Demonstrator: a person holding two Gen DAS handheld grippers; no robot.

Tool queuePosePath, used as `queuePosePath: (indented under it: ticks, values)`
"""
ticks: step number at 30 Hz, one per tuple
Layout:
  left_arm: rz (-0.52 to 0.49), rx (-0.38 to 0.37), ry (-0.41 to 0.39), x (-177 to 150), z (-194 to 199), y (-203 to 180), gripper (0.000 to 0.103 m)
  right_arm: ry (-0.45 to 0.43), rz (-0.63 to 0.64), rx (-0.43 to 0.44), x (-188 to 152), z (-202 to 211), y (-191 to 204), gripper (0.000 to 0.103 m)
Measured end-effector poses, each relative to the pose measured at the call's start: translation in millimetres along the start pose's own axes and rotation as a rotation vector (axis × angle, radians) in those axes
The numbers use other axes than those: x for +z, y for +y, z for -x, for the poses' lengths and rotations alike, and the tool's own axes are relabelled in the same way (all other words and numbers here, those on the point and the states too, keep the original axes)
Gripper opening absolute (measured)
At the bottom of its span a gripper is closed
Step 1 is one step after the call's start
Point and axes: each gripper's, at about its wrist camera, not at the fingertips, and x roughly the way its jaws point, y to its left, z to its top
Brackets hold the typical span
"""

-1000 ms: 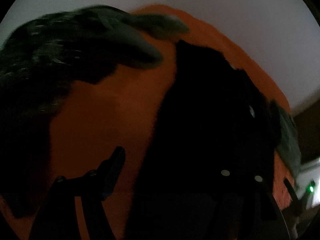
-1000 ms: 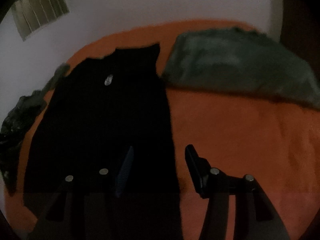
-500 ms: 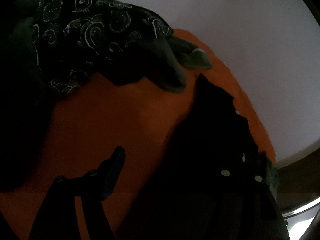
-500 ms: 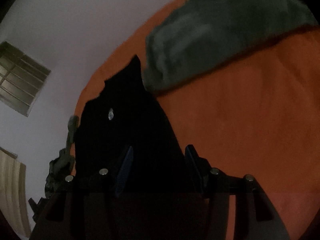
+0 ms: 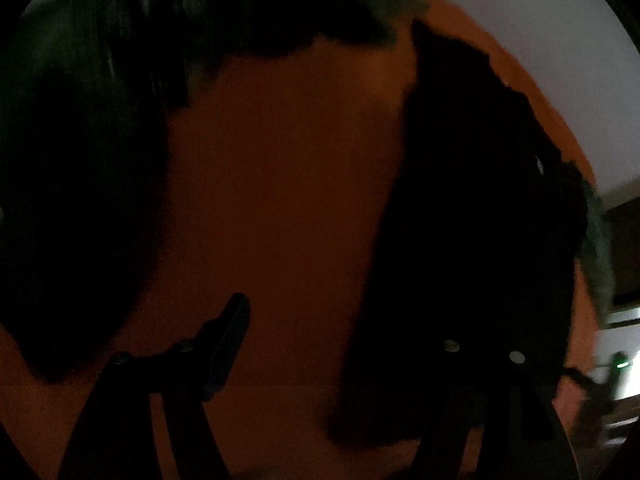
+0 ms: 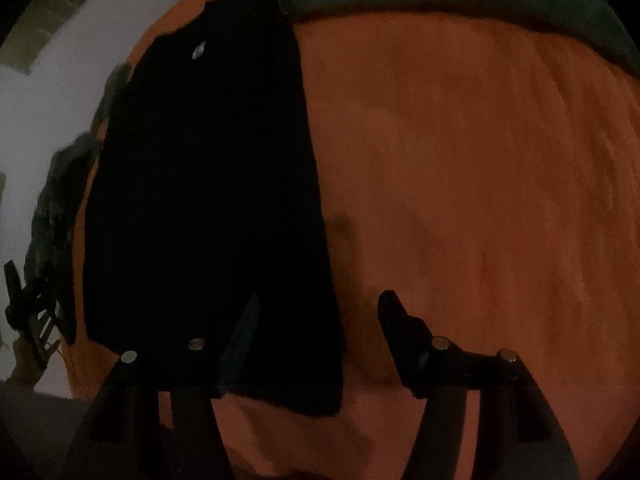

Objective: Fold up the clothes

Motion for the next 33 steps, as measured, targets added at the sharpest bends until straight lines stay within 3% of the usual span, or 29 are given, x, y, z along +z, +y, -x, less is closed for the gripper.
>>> queuePosePath:
  ticks: [4, 8, 12, 15, 18, 20, 21, 22, 23, 25, 29, 33]
  values:
    - [0.062, -0.098, 0.083, -27, -23, 2, 0.071, 0.025, -0.012, -0.006, -11, -9, 0, 0.061]
    - [0.018, -0.056, 0.116, -46, -38, -3, 0.071, 0.038, -0.02, 0.002, -15, -12, -1, 0.061]
    - [-0.03, -0.065, 0.116, -52, -39, -11, 0.071, 0.026, -0.038, 0.018, -16, -12, -4, 0.061]
    - [-0.073, -0.083, 0.202, -51, -52, -21, 0.071, 0.008, -0.048, 0.033, -18, -13, -6, 0.061]
    - [-0.137, -0.082, 0.224, -53, -53, -30, 0.071, -0.002, -0.043, 0.052, -19, -12, -6, 0.061]
    - [-0.192, -0.059, 0.246, -56, -55, -35, 0.06, 0.008, -0.042, 0.063, -20, -13, -7, 0.054]
    - [-0.217, -0.051, 0.253, -58, -56, -37, 0.045, 0.015, -0.045, 0.058, -20, -14, -8, 0.036]
    - [-0.22, -0.058, 0.264, -59, -56, -38, 0.038, 0.026, -0.053, 0.044, -20, -15, -10, 0.025]
    - [-0.223, -0.065, 0.275, -60, -56, -39, 0.034, 0.032, -0.06, 0.044, -20, -16, -11, 0.022]
    - [-0.23, -0.088, 0.291, -62, -56, -40, 0.017, 0.034, -0.082, 0.065, -20, -16, -16, 0.014]
    - [-0.258, -0.137, 0.327, -61, -56, -46, 0.016, 0.057, -0.089, 0.083, -22, -16, -20, 0.014]
    - [-0.117, -0.197, 0.413, -54, -75, -29, 0.024, 0.083, -0.104, 0.102, -22, -19, -23, 0.015]
